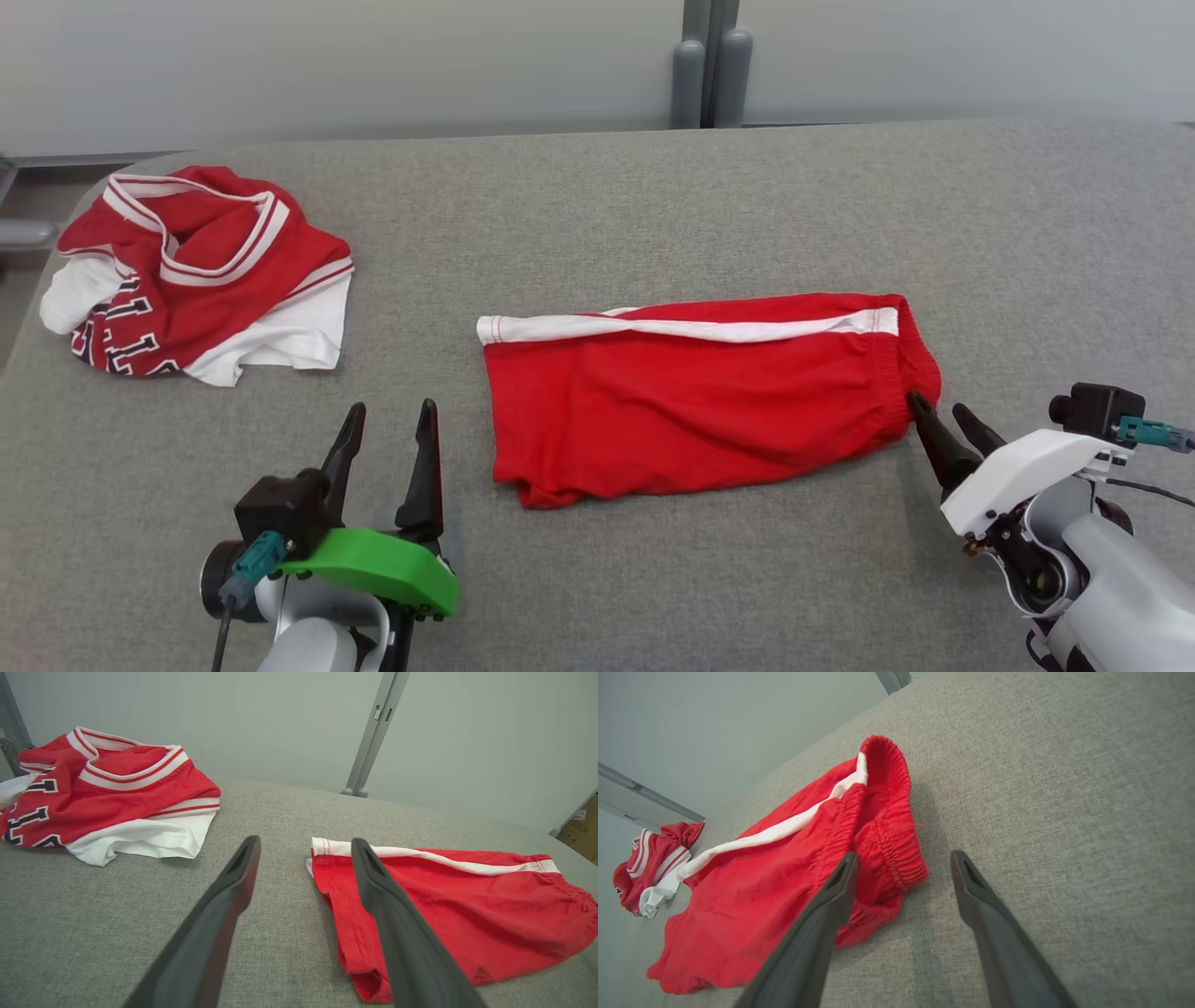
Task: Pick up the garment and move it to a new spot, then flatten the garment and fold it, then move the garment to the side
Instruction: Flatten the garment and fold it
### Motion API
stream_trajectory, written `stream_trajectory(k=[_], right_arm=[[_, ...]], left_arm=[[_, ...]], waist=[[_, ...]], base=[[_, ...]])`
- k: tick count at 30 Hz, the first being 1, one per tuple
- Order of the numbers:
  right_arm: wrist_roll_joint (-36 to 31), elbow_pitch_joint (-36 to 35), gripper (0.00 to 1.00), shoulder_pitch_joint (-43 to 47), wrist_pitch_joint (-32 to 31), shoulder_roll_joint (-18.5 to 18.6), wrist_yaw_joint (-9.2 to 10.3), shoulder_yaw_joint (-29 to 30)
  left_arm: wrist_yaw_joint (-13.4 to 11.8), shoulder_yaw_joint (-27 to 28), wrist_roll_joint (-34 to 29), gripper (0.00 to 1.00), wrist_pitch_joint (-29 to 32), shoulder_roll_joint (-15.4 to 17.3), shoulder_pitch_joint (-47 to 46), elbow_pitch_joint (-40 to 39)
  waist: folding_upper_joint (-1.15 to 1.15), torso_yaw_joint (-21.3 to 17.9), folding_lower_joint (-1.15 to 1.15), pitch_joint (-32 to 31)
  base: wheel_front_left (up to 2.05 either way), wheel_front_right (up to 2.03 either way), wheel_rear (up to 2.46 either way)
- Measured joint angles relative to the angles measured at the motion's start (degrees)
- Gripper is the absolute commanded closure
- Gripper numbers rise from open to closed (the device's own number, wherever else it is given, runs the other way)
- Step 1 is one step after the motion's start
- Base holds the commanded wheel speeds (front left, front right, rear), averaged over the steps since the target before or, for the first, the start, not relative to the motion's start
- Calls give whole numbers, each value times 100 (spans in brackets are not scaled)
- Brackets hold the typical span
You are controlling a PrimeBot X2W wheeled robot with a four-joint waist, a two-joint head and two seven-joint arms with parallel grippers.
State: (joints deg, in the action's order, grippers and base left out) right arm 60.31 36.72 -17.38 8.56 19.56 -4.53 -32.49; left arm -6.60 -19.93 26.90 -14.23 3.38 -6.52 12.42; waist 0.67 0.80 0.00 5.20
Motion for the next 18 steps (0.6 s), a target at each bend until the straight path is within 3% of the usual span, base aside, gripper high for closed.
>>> stream_trajectory(k=[13, 14, 15, 16, 17, 18], right_arm=[[393, 490, 2, -107, -369, -202, -51, 111], [411, 514, 35, -108, -376, -216, -56, 113], [431, 538, 58, -113, -381, -230, -83, 112], [431, 555, 71, -123, -383, -243, -96, 111], [431, 571, 98, -139, -382, -259, -100, 112], [432, 592, 100, -157, -382, -272, -101, 116]], left_arm=[[-23, 169, -97, 0, -1, -1, 397, -396], [-23, 185, -97, 0, -1, -1, 418, -412], [-23, 213, -98, 0, -1, -1, 442, -427], [-23, 252, -98, 0, -1, -1, 471, -459], [-24, 290, -100, 0, -1, 0, 505, -497], [-24, 311, -114, 0, -1, 0, 542, -532]], waist=[[0, 455, 0, 2], [0, 476, 0, 1], [0, 494, 0, -3], [0, 504, 0, -7], [0, 507, 0, -11], [0, 507, 0, -14]], base=[[0, 0, 0], [0, 0, 0], [0, 0, 0], [0, 0, 0], [0, 0, 0], [0, 0, 0]])
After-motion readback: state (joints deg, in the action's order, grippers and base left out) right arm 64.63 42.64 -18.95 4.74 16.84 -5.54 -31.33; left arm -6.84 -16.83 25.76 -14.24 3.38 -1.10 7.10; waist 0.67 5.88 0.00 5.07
